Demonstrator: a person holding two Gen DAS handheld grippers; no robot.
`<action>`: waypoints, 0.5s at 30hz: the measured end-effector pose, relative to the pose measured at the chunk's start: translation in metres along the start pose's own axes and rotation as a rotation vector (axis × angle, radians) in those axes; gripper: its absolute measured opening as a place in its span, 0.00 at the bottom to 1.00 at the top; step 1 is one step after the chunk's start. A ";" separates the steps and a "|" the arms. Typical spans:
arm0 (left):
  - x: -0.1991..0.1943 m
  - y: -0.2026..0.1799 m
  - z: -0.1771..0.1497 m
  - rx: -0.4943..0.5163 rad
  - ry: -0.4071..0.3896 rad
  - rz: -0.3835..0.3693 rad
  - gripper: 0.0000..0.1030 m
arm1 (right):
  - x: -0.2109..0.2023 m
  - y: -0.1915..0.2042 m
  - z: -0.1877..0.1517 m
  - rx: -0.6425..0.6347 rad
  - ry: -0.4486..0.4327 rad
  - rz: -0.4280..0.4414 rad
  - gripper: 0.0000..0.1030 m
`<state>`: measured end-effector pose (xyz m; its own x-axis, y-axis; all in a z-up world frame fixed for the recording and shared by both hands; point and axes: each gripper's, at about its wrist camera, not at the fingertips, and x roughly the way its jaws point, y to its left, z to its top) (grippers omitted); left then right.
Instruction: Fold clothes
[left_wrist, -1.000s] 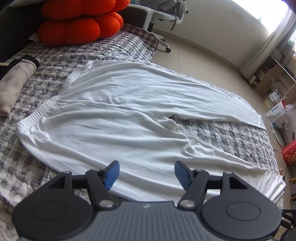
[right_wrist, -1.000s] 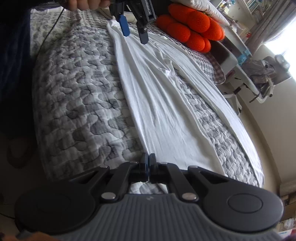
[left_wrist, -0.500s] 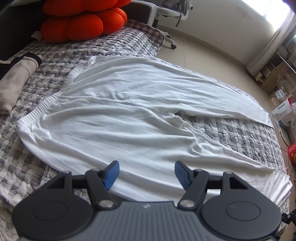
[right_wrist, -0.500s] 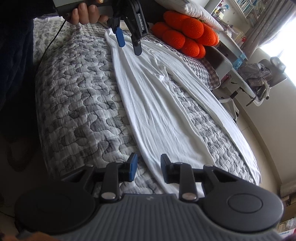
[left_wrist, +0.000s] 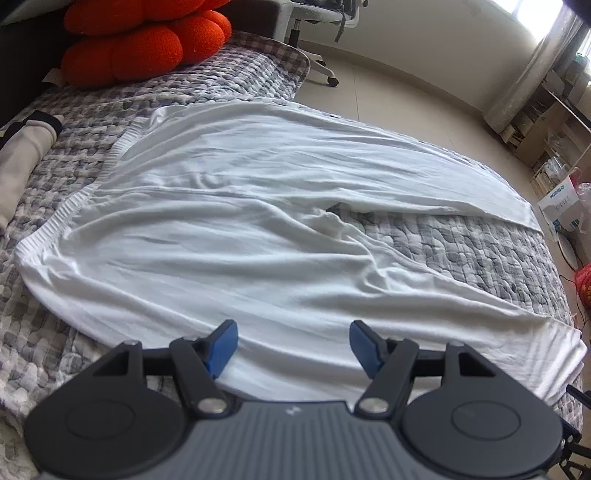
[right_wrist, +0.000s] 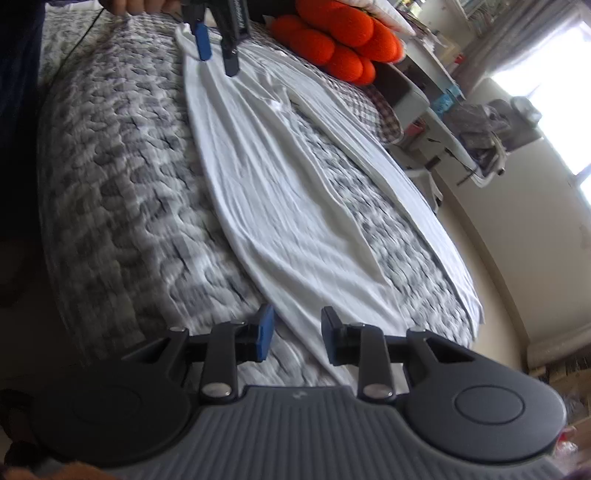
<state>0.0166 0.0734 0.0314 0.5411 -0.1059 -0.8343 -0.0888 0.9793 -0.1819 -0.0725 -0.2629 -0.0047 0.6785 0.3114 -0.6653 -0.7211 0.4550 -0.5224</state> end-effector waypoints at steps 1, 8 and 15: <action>0.000 -0.002 0.000 0.002 -0.001 -0.002 0.66 | -0.002 -0.001 -0.004 0.006 0.005 -0.008 0.30; -0.001 -0.013 -0.001 0.018 -0.006 -0.015 0.66 | -0.006 -0.027 -0.035 0.145 0.074 -0.106 0.39; 0.000 -0.022 -0.001 0.035 -0.013 -0.019 0.66 | 0.006 -0.119 -0.088 0.924 0.180 -0.080 0.46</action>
